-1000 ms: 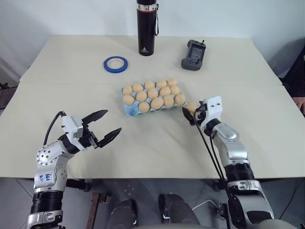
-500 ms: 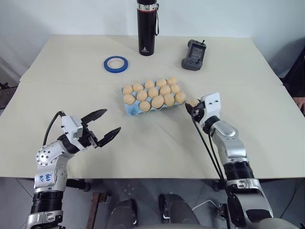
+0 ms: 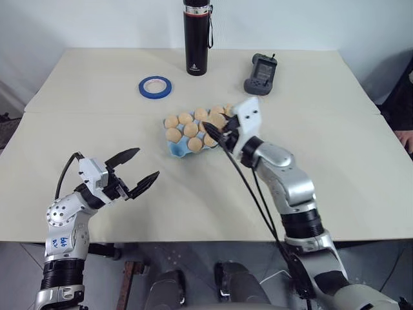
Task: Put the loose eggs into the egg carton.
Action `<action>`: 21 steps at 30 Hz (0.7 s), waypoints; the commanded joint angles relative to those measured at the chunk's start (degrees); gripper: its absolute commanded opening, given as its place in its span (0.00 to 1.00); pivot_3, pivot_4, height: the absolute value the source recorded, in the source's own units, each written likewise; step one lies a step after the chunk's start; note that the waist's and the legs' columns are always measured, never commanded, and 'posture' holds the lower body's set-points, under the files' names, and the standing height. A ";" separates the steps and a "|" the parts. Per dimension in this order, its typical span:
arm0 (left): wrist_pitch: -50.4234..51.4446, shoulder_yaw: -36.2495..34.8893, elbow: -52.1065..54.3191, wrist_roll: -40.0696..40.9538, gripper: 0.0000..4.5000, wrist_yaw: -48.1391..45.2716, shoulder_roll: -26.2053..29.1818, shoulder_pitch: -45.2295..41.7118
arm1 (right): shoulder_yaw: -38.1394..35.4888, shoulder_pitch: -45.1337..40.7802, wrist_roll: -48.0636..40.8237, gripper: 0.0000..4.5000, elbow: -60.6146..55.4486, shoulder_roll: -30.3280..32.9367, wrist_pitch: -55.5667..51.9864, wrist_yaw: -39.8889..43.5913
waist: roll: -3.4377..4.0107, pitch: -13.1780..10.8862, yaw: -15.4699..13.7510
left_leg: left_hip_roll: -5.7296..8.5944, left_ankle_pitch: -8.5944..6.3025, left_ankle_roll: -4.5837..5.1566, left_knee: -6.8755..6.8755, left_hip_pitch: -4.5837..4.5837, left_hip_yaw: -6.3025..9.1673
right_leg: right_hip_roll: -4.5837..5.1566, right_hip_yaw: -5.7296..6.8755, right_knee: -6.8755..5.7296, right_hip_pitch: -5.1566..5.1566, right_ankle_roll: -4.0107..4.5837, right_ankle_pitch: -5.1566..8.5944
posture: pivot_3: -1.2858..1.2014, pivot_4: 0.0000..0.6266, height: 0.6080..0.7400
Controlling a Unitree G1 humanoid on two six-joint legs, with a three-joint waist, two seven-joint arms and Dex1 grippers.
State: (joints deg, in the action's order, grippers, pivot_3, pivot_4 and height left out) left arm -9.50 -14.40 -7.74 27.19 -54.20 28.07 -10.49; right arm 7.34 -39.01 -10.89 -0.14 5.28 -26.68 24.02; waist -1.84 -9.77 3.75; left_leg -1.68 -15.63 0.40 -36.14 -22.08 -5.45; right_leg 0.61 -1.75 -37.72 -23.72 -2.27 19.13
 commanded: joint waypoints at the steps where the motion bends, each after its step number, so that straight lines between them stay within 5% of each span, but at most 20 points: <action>1: -1.38 -1.34 0.55 0.12 1.00 0.30 0.49 0.58 | 3.18 -2.19 1.18 0.38 2.99 -2.82 3.30 0.63 | 0.00 0.00 -0.02 | 0.00 -0.01 0.00 0.01 -0.01 0.01 | 0.00 0.02 0.01 0.00 0.00 0.00 | 0.52 0.24 1.00; 20: -1.89 -1.45 2.20 0.11 1.00 1.94 0.27 2.69 | 5.21 -14.93 8.49 0.38 33.41 -13.69 19.81 -3.55 | -0.01 0.00 1.16 | -0.01 -0.05 -0.06 0.11 -0.06 0.06 | 0.02 0.10 -0.03 -0.11 0.00 0.00 | 0.52 0.24 1.00; 21: -1.89 -1.43 2.18 0.10 1.00 1.99 0.27 2.63 | 5.12 -15.32 8.69 0.45 34.48 -13.80 20.12 -3.80 | -0.01 0.00 1.18 | -0.01 -0.05 -0.06 0.11 -0.08 0.06 | 0.03 0.10 -0.04 -0.10 0.00 0.00 | 0.52 0.24 1.00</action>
State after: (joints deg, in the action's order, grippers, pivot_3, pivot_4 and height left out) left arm -10.55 -14.97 -7.39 27.07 -52.56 28.05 -7.98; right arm 13.16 -52.21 -2.33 33.97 -6.19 -8.44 21.03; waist -1.85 -9.77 4.93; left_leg -1.69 -15.68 0.35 -36.04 -22.17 -5.40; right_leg 0.64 -1.65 -37.76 -23.82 -2.27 19.13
